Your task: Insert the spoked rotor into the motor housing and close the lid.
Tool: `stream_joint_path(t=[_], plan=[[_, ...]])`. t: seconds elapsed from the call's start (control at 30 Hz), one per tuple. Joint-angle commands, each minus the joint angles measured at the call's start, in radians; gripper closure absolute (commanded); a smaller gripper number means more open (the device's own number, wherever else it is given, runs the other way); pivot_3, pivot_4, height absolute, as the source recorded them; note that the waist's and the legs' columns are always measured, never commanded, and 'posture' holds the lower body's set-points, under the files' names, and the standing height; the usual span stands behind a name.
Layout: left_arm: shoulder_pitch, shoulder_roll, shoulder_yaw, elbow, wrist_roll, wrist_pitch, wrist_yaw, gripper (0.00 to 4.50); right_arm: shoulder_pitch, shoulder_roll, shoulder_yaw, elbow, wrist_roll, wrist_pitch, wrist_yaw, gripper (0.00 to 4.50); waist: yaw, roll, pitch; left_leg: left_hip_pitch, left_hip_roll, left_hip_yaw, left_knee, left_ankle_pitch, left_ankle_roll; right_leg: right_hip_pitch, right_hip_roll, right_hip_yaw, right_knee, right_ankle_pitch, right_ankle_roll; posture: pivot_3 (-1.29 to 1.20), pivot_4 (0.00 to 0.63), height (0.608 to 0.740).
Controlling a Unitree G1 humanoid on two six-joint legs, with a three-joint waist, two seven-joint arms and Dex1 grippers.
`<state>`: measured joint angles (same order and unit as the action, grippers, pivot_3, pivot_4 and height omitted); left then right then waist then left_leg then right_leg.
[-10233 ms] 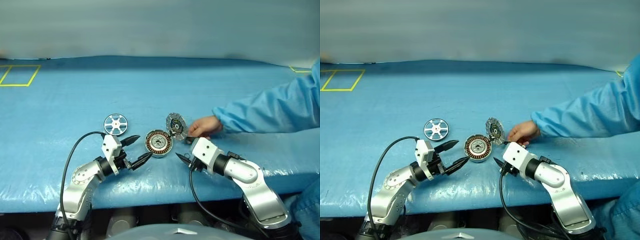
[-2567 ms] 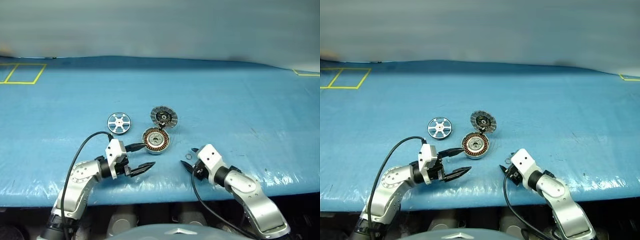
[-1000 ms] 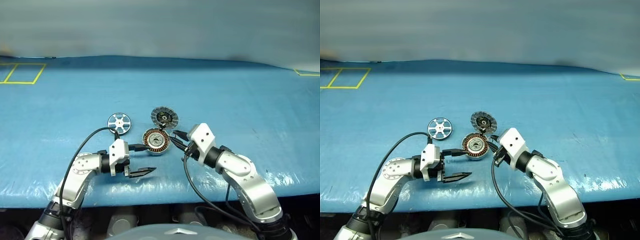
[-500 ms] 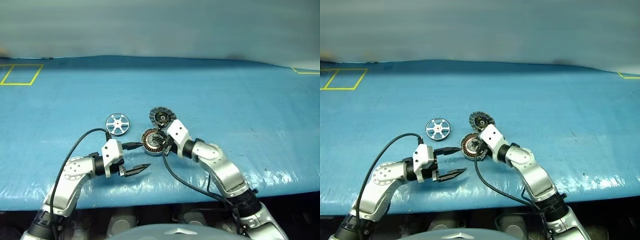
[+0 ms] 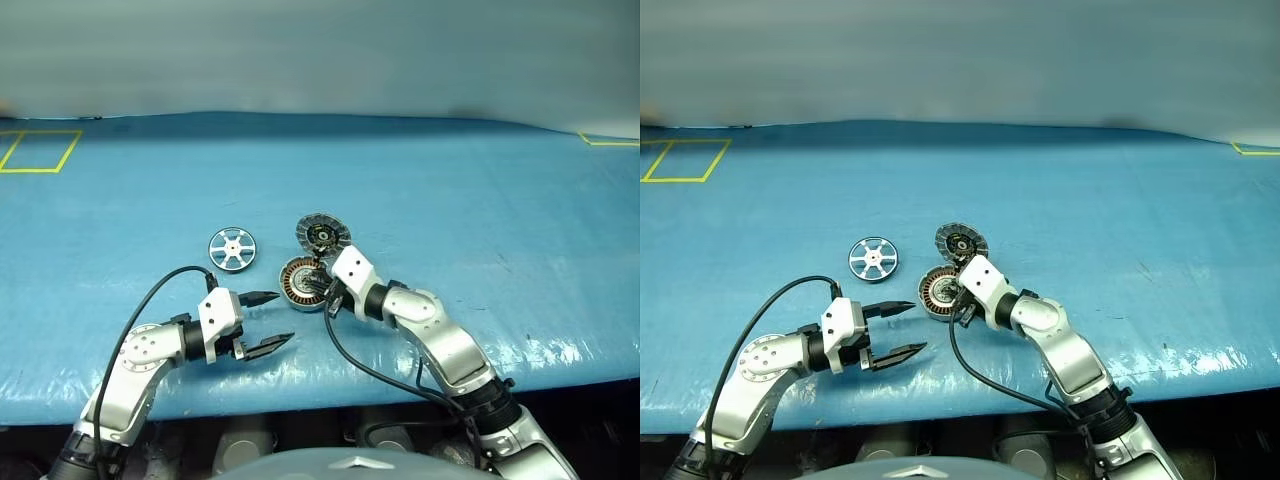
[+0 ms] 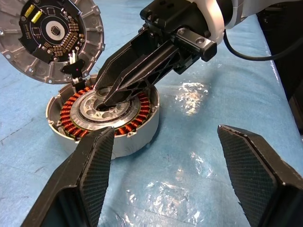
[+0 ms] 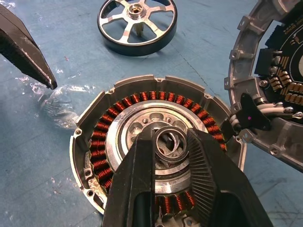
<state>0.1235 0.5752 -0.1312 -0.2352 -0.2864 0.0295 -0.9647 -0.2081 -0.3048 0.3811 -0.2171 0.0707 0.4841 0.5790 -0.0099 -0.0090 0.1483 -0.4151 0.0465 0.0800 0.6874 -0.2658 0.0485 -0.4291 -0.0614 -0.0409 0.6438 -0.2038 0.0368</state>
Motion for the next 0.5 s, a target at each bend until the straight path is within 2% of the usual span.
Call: stream_joint_path(t=[0.03, 0.23, 0.5], plan=[[-0.001, 0.008, 0.000, -0.004, 0.000, -0.021, -0.014, 0.78, -0.001, 0.015, -0.014, -0.041, 0.025, -0.010, 0.008, 3.85, 0.000, 0.000, 0.000, 0.000, 0.000, 0.000, 0.000, 0.000, 0.000, 0.000, 0.000, 0.000, 0.000, 0.000, 0.000, 0.00, 0.150, 0.740], [-0.003, 0.000, -0.006, 0.026, 0.016, -0.043, -0.022, 0.78, -0.005, -0.005, 0.006, -0.012, -0.019, -0.023, 0.001, 3.85, 0.000, 0.000, 0.000, 0.000, 0.000, 0.000, -0.001, 0.000, 0.000, 0.000, 0.000, 0.000, 0.000, 0.000, 0.000, 0.00, 0.150, 0.740], [0.001, -0.001, -0.009, 0.055, 0.025, -0.074, -0.030, 0.78, 0.008, 0.004, 0.001, -0.020, -0.002, -0.021, 0.018, 3.85, -0.001, 0.000, 0.000, 0.000, 0.000, 0.001, -0.002, 0.000, 0.000, 0.000, 0.000, 0.000, 0.000, 0.000, -0.001, 0.00, 0.150, 0.740]])
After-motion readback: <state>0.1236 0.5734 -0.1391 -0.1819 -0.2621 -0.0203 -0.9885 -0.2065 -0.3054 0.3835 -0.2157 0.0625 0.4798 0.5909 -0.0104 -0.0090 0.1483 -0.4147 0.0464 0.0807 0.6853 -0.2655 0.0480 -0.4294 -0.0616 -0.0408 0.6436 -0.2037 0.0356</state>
